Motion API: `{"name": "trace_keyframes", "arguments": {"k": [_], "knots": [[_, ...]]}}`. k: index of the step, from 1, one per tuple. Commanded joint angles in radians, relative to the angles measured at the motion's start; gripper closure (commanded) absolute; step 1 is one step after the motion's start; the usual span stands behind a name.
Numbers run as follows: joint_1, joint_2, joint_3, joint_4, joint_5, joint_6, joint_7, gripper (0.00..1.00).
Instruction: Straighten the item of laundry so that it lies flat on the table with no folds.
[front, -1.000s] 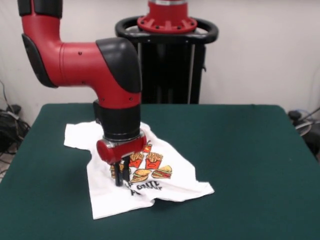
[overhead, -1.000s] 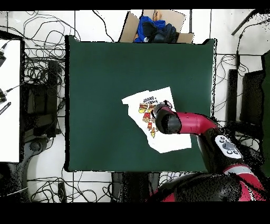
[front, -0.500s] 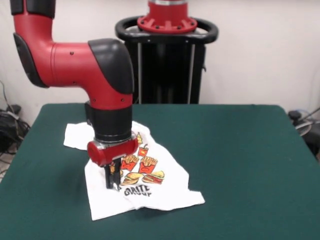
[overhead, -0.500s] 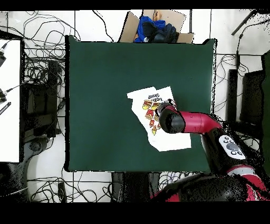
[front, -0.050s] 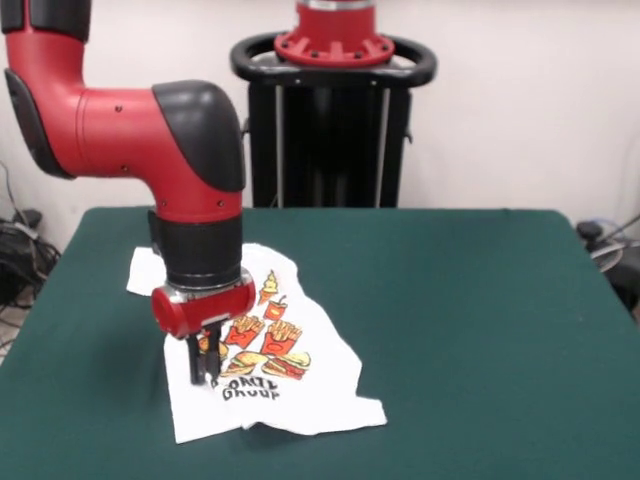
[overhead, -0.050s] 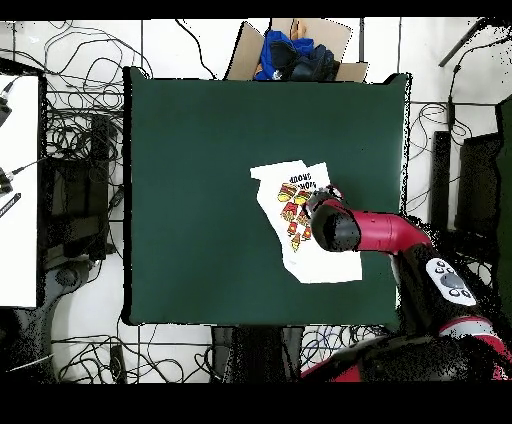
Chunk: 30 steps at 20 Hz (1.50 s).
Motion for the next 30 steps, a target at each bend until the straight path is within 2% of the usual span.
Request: {"name": "trace_keyframes", "arguments": {"k": [1, 9, 14, 15, 23, 26, 30], "knots": [[-0.047, 0.066, 0.068, -0.140, -0.094, 0.019, -0.047, 1.00], [-0.078, 0.072, 0.097, -0.154, -0.122, 0.061, -0.076, 1.00], [-0.054, 0.069, 0.075, -0.162, -0.134, 0.111, -0.076, 1.00], [-0.041, 0.066, 0.062, -0.165, -0.135, 0.123, -0.073, 0.00], [0.042, 0.048, -0.017, -0.174, -0.140, 0.158, -0.016, 0.00], [0.068, 0.009, -0.024, -0.134, -0.117, 0.170, 0.025, 0.00], [0.122, -0.090, -0.053, -0.030, -0.068, 0.180, 0.114, 0.00]]}}
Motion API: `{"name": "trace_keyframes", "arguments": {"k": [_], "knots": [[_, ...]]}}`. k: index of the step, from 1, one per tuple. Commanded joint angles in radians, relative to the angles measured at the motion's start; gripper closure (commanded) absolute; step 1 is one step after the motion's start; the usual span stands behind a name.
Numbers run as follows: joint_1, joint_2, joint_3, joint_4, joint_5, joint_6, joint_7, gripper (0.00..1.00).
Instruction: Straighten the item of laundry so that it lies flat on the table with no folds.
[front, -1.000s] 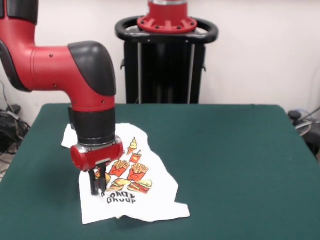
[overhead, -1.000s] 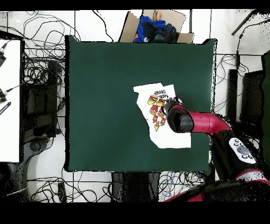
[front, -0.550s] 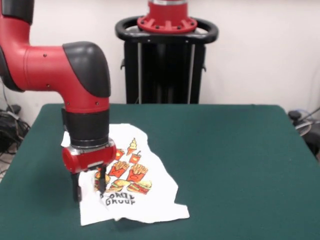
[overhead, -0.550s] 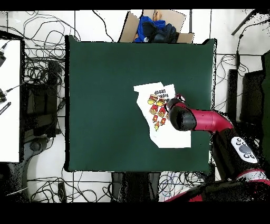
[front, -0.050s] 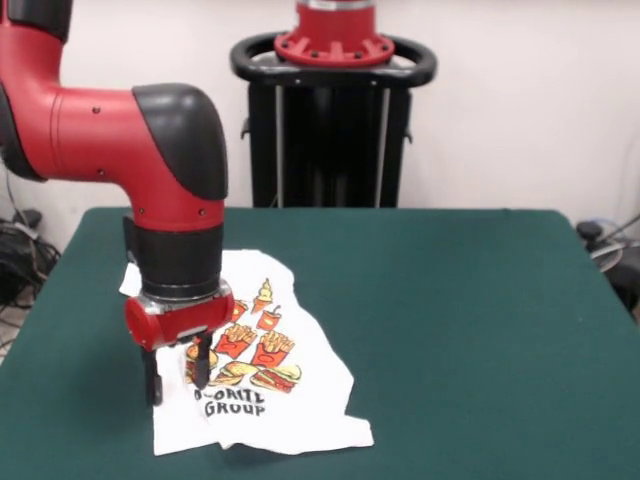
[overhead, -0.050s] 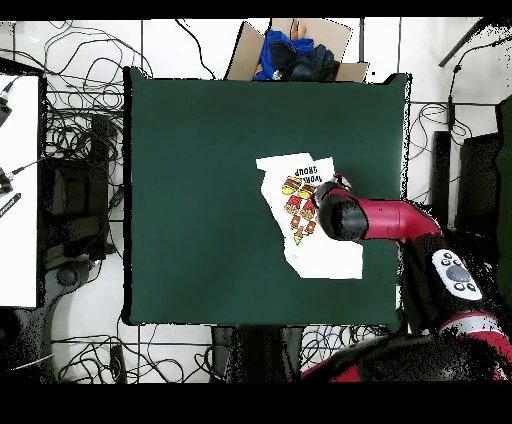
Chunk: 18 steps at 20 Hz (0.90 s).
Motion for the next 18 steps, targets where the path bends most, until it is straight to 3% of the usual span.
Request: {"name": "trace_keyframes", "arguments": {"k": [1, 9, 18], "knots": [[0.106, -0.089, -0.068, 0.068, -0.006, 0.100, 0.137, 0.00], [0.199, -0.166, -0.152, 0.148, 0.019, 0.029, 0.241, 0.00], [0.245, -0.181, -0.190, 0.182, 0.060, 0.012, 0.261, 0.00]]}}
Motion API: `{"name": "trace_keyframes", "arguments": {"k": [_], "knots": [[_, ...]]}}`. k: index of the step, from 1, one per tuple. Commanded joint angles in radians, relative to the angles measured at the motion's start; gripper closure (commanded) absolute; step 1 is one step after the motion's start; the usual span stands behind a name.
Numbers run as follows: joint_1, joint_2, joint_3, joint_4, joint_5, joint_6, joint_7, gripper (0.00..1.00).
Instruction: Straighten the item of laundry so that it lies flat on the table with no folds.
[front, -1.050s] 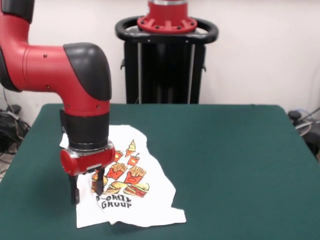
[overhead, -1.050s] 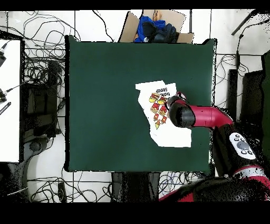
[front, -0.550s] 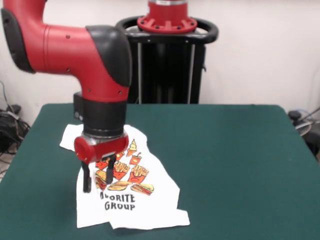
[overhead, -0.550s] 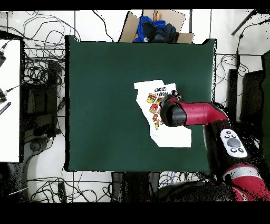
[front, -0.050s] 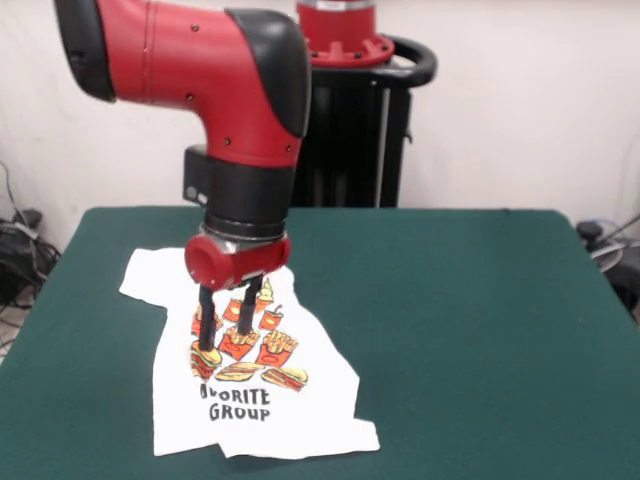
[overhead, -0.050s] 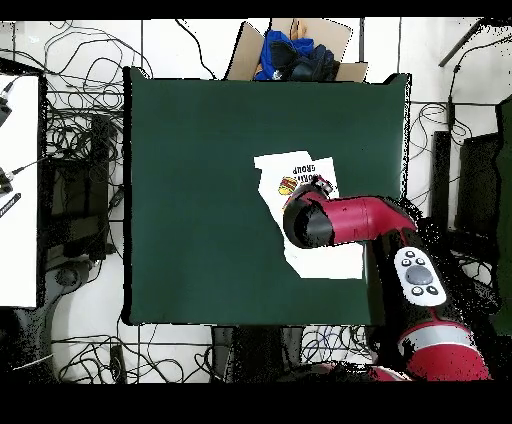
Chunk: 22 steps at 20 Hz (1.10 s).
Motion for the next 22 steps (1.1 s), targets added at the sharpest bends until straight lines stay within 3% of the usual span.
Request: {"name": "trace_keyframes", "arguments": {"k": [1, 6, 13, 19, 22], "knots": [[0.040, -0.010, -0.048, 0.082, 0.062, 0.016, 0.258, 0.00], [0.024, 0.027, -0.021, 0.121, 0.106, 0.014, 0.244, 0.00], [-0.118, 0.082, 0.155, 0.212, 0.211, 0.038, 0.161, 0.00], [-0.156, 0.098, 0.204, 0.239, 0.236, 0.008, 0.153, 0.00], [-0.216, 0.122, 0.270, 0.267, 0.253, -0.009, 0.140, 0.00]]}}
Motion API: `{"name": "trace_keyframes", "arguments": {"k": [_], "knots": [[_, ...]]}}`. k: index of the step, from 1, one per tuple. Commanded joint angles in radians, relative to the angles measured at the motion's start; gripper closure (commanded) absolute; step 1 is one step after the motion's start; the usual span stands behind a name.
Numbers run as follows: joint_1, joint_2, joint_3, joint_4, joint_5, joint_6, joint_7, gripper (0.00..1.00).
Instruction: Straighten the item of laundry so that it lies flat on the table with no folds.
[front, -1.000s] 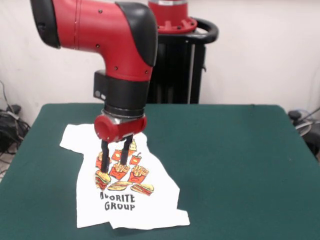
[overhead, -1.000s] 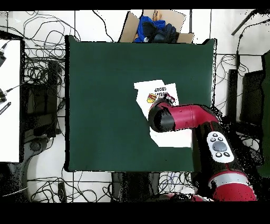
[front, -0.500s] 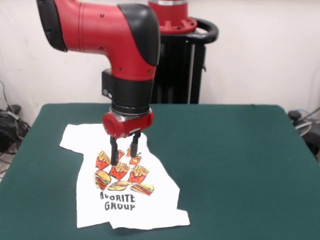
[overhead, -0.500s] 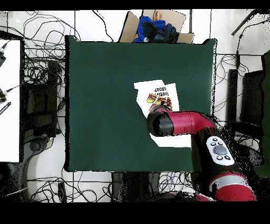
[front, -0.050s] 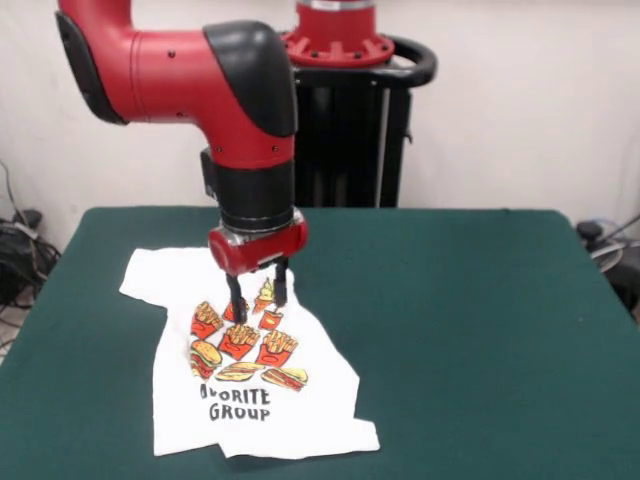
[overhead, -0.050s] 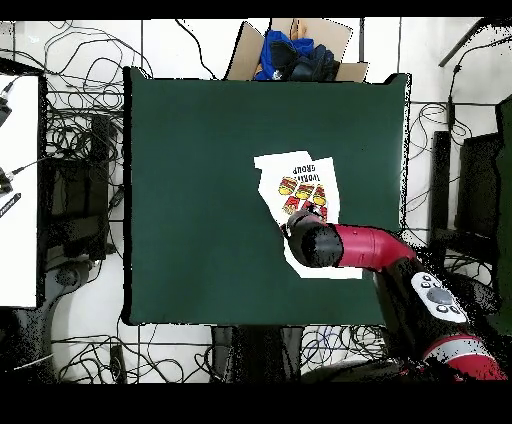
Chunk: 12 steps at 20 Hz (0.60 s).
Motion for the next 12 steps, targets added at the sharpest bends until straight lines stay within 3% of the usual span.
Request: {"name": "trace_keyframes", "arguments": {"k": [1, 7, 12], "knots": [[-0.070, 0.075, 0.206, 0.104, 0.072, -0.015, 0.137, 0.00], [-0.148, 0.094, 0.311, 0.141, 0.067, -0.070, 0.140, 0.00], [-0.175, 0.097, 0.338, 0.156, 0.039, -0.103, 0.149, 0.00]]}}
